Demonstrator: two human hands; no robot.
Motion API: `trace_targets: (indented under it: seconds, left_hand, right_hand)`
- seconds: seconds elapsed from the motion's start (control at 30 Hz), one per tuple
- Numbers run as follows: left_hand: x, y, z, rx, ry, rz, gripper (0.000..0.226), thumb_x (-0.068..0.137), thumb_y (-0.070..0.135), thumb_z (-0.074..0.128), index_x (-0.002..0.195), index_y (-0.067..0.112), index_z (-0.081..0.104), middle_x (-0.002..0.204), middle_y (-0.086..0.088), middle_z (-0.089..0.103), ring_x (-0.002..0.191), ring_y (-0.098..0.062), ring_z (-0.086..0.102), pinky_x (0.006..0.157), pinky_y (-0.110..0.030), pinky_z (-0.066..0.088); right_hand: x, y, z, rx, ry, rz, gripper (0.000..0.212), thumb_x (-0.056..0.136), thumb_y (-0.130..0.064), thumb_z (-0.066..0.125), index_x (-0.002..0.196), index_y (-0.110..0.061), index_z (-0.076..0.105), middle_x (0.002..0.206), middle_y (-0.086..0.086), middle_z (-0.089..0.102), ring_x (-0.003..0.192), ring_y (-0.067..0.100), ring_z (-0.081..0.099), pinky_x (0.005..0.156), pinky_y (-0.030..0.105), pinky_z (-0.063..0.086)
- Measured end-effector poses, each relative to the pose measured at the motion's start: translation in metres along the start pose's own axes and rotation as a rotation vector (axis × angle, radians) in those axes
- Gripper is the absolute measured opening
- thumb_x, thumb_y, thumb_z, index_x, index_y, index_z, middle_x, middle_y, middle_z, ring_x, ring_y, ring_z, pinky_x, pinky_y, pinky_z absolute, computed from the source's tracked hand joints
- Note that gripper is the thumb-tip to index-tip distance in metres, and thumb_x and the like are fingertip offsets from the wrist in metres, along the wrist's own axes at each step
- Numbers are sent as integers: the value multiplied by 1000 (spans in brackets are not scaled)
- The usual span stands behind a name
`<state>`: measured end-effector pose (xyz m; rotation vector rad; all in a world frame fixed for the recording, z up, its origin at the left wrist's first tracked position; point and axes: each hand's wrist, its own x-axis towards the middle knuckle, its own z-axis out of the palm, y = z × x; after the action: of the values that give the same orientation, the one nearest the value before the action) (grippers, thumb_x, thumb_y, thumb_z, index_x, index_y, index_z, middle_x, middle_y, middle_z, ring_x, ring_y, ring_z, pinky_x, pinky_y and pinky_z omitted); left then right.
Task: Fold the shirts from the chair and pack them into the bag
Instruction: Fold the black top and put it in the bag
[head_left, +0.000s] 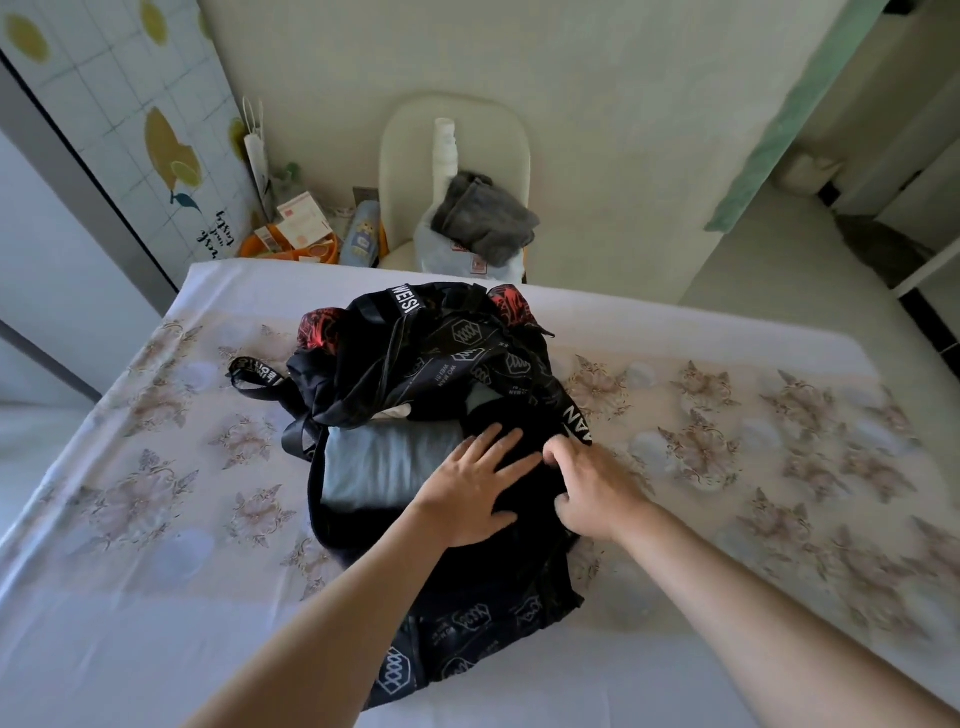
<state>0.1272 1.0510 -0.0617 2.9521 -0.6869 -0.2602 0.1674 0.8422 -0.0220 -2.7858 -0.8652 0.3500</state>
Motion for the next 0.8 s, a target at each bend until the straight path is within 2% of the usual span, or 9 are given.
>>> trace_targets:
  seconds: [0.07, 0.13, 0.27, 0.37, 0.47, 0.53, 0.6, 0.7, 0.8]
  left_hand:
    - [5, -1, 6, 86, -19, 12, 81, 96, 54, 47, 155, 40, -8, 165, -2, -7, 152, -26, -9, 123, -44, 15]
    - [8, -5, 7, 123, -34, -6, 79, 97, 52, 47, 155, 39, -5, 165, -1, -7, 152, -25, -8, 122, -43, 19]
    - [11, 3, 7, 63, -21, -107, 77, 98, 44, 51, 155, 39, 0, 165, 2, -8, 151, -25, -12, 120, -43, 23]
    - [16, 13, 8, 92, -62, -153, 82, 96, 37, 53, 154, 41, -6, 164, 1, -14, 150, -28, -17, 120, -48, 20]
    - [18, 15, 6, -24, -124, -95, 78, 94, 51, 51, 154, 46, 2, 163, 3, -15, 148, -27, -22, 121, -52, 6]
    - [15, 9, -4, -240, -98, -85, 60, 96, 51, 50, 150, 49, 25, 165, 5, -2, 150, -21, -15, 123, -48, 4]
    - [7, 1, -13, -384, 52, -112, 49, 96, 43, 54, 144, 43, 43, 162, 7, 19, 152, -17, 3, 122, -46, 13]
    - [-16, -18, -16, -293, 148, -221, 66, 89, 48, 58, 149, 35, 35, 158, 8, 28, 149, -17, 15, 121, -42, 17]
    - [-44, -49, -3, 43, 5, -297, 92, 77, 53, 67, 154, 36, 21, 163, -4, 16, 149, -31, 10, 121, -50, 9]
  right_hand:
    - [-3, 1, -2, -103, -99, -21, 42, 78, -16, 52, 119, -18, 46, 107, -2, 57, 96, 20, 52, 87, 28, 37]
    - [-2, 1, -4, -195, -112, -79, 45, 76, -18, 50, 121, -20, 53, 111, -3, 61, 108, 19, 51, 103, 36, 32]
    - [-2, 1, -16, -282, -177, -146, 41, 76, -5, 51, 103, -26, 73, 101, -4, 58, 103, 20, 42, 109, 36, 23]
    - [-2, 6, -20, -56, -86, -189, 42, 68, 6, 47, 73, -28, 71, 85, -13, 55, 92, 17, 40, 102, 34, 28]
    - [3, 9, -18, 147, -42, -125, 46, 71, 10, 44, 62, -30, 65, 83, -14, 59, 91, 14, 43, 96, 33, 35]
    - [7, 2, -17, 164, -16, -95, 47, 78, 9, 42, 72, -29, 69, 89, -12, 61, 93, 15, 48, 91, 34, 42]
    - [16, -7, -13, 197, 56, -84, 42, 84, 8, 42, 94, -21, 70, 104, -6, 59, 102, 18, 52, 85, 35, 47]
    - [34, -22, -1, 105, 63, -91, 40, 89, -11, 54, 129, -20, 57, 135, -2, 46, 127, 23, 43, 94, 42, 49]
    - [51, -35, 11, -23, -178, -23, 85, 83, -35, 62, 156, -24, 19, 163, 5, 8, 151, 27, 4, 118, 54, 23]
